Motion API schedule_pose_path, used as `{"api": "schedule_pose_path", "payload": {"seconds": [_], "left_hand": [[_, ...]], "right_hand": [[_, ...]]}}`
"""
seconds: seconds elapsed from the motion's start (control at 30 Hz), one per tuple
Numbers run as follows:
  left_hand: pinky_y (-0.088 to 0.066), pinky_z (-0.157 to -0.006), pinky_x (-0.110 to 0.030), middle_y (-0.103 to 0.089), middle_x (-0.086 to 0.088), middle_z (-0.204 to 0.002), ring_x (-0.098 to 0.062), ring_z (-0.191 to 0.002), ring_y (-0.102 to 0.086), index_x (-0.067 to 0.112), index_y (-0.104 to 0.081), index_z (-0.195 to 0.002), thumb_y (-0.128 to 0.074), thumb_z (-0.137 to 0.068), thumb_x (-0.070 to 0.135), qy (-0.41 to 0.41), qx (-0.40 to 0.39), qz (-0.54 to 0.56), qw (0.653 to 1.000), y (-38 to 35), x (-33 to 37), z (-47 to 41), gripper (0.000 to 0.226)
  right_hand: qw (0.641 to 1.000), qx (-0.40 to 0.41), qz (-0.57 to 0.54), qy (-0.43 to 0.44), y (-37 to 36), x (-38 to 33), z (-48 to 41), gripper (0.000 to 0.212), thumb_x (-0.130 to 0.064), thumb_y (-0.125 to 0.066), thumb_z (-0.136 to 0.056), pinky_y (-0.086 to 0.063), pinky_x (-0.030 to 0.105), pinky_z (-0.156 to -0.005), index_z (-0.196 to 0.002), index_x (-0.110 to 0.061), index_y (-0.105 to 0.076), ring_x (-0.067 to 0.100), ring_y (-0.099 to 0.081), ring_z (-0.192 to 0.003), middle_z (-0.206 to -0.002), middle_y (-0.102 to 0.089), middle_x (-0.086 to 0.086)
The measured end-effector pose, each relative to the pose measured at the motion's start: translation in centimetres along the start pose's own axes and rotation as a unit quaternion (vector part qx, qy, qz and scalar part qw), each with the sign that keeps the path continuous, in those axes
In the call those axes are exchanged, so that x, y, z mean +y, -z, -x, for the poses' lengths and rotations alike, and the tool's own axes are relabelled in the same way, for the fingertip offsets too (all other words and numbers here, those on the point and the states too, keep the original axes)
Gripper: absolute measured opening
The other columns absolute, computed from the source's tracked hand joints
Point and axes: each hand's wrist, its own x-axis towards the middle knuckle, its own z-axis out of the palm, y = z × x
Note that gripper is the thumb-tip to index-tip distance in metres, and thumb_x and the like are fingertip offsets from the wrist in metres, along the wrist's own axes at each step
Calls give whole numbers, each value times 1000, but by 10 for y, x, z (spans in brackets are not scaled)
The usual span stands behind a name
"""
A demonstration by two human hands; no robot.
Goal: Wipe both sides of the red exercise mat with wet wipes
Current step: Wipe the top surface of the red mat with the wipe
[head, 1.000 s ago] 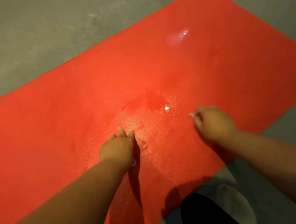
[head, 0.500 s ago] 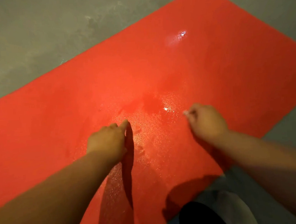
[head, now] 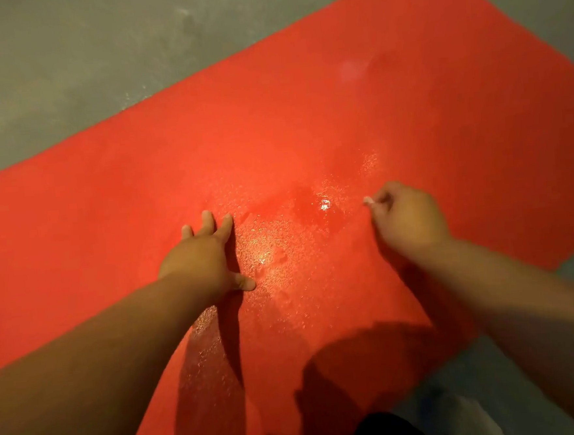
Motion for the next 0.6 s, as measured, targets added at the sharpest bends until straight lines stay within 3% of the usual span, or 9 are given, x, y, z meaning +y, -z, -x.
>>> {"api": "schedule_pose_path", "payload": {"seconds": [0.07, 0.17, 0.23, 0.3, 0.37, 0.43, 0.5, 0.6], "left_hand": [[-31, -109, -50, 15, 1, -160, -36, -146, 1, 31, 9, -152, -76, -65, 61, -2, 2, -2, 1000, -1, 1, 0, 125], [-32, -108, -50, 15, 2, -160, -36, -147, 1, 32, 8, -152, -76, -65, 61, 0, 6, -2, 1000, -2, -1, -1, 125], [-33, -108, -51, 14, 2, -160, -36, -147, 0, 32, 8, -152, -76, -65, 62, -2, 9, -3, 1000, -2, -1, 0, 125], [-33, -107, -52, 15, 2, -160, -35, -147, 0, 32, 8, -152, -75, -65, 63, -2, 8, -6, 1000, -3, -1, 0, 125], [-31, -108, -51, 15, 2, -160, -36, -147, 1, 32, 9, -152, -75, -65, 63, -5, 10, -4, 1000, -4, -2, -2, 125], [-31, -109, -51, 16, 2, -160, -36, -147, 1, 32, 9, -152, -75, -65, 63, -10, 9, -1, 1000, -4, -3, -2, 125], [-32, -108, -50, 16, 2, -160, -36, -147, 2, 32, 10, -151, -74, -65, 64, -13, 11, -3, 1000, -5, -3, -2, 124], [-35, -106, -50, 16, 2, -160, -36, -147, 2, 32, 10, -151, -73, -66, 65, -16, 12, -8, 1000, -5, -3, -2, 124]], "right_hand": [[998, 48, 24, -43, 17, 10, -21, 16, -30, -58, -91, -44, 33, -69, -89, -16, -64, 35, -62, -90, -94, -69, 15], [997, 9, 51, 50, -10, -16, 6, 12, -25, -55, -92, -42, 33, -70, -92, -17, -63, 32, -59, -92, -96, -67, 11], [982, -71, 55, 167, -38, -45, 53, 12, -22, -51, -92, -45, 34, -78, -99, -21, -60, 26, -55, -97, -101, -64, 5], [937, -189, 65, 288, -55, -68, 97, 17, -18, -50, -91, -46, 36, -83, -106, -23, -56, 22, -50, -104, -106, -59, 2], [904, -232, 79, 350, -52, -72, 108, 18, -19, -48, -93, -45, 36, -84, -109, -23, -55, 20, -47, -107, -109, -58, 0], [937, -168, 74, 298, -41, -57, 76, 14, -27, -45, -96, -46, 35, -83, -106, -25, -55, 20, -49, -106, -106, -60, -1], [979, -63, 84, 177, -21, -32, 26, 16, -33, -47, -96, -45, 35, -77, -100, -22, -57, 27, -55, -100, -100, -63, 6], [994, 48, 99, -3, 10, -2, -28, 22, -33, -52, -95, -44, 37, -72, -97, -12, -60, 37, -59, -97, -100, -65, 19]]}}
